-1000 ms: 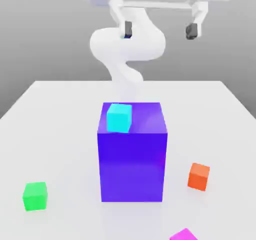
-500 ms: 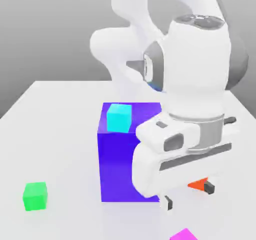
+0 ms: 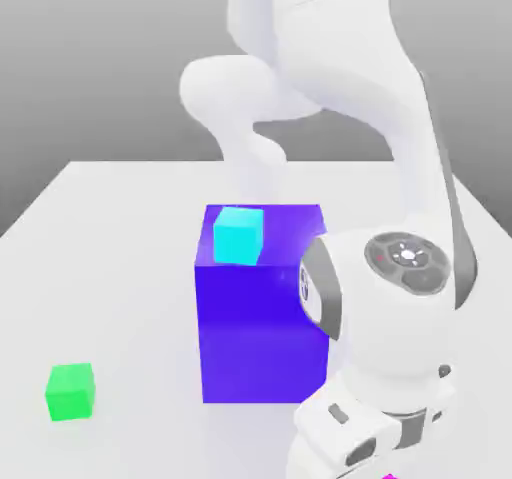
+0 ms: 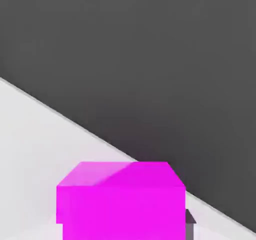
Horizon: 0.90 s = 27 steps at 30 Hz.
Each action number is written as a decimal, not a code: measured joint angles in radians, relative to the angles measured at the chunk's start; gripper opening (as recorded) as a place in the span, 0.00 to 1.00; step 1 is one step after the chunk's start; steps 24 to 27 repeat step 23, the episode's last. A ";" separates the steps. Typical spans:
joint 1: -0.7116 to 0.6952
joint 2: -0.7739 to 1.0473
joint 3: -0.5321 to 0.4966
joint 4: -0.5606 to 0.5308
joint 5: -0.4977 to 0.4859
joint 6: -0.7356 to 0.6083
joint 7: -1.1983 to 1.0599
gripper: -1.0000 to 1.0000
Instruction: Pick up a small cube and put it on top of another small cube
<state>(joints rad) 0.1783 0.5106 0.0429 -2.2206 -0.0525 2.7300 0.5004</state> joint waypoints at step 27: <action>-0.455 -0.269 -0.299 -0.323 0.224 0.042 -0.103 1.00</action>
